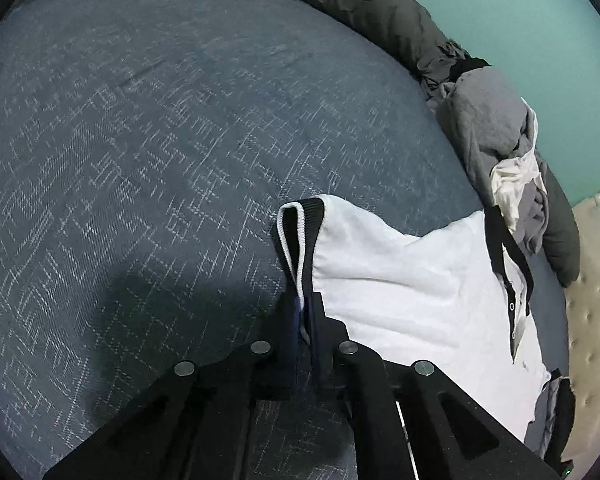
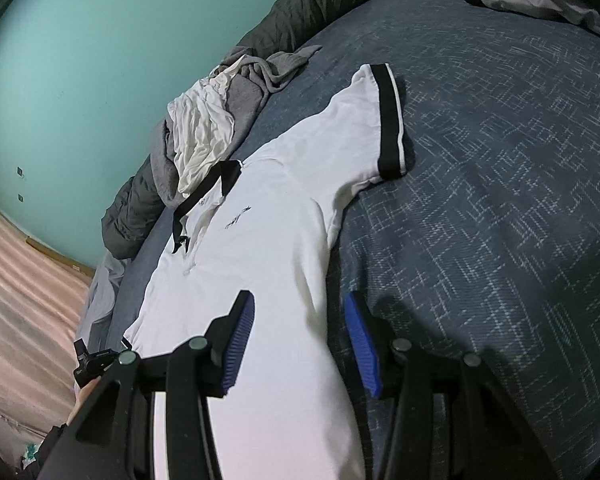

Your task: Fold clothes

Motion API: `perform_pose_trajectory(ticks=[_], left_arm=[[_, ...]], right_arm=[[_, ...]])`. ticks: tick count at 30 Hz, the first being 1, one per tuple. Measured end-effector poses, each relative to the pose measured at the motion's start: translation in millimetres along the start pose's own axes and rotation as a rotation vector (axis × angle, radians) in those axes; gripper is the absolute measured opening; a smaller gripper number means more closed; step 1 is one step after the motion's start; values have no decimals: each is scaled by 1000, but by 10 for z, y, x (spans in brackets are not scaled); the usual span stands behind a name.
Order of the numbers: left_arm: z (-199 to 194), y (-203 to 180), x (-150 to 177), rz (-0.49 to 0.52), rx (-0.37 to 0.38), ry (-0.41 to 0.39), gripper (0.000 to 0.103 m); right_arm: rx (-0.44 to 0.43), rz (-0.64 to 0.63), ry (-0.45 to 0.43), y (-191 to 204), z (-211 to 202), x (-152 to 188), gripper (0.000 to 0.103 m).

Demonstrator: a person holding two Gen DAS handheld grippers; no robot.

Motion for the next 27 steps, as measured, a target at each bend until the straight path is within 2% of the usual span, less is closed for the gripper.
perform_pose_trajectory(ticks=[2, 5, 7, 12, 18, 22, 25, 27], left_arm=[[-62, -4, 13, 9, 2, -8, 40], [-183, -17, 70, 31, -12, -24, 48], [-263, -17, 139, 44, -31, -34, 51], [-425, -78, 421, 65, 13, -49, 57], [-474, -315, 689, 130, 35, -81, 58], [-421, -438, 823, 181, 38, -80, 60], [-404, -512, 903, 238, 18, -90, 60], [-417, -525, 916, 242, 26, -105, 60]], right_arm=[[5, 7, -3, -20, -6, -9, 48], [24, 10, -16, -44, -43, -39, 51], [45, 12, -31, -61, -86, -71, 53], [109, -12, -31, -144, -130, -302, 55], [192, -69, -6, -299, -29, -895, 63], [210, -19, 4, -481, 118, -1262, 64], [253, -55, -7, -519, 204, -1491, 64], [279, -75, -11, -535, 265, -1602, 64]])
Point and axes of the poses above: each gripper's, at about its wrist camera, not at the fingertips, and z roughly the way its jaws point, y to its left, x to its underside, the point moved 4 cm from there along z, roughly the way its jaws point, and after that the axes turned 9 degrees about -x, right-handed, at the moved point
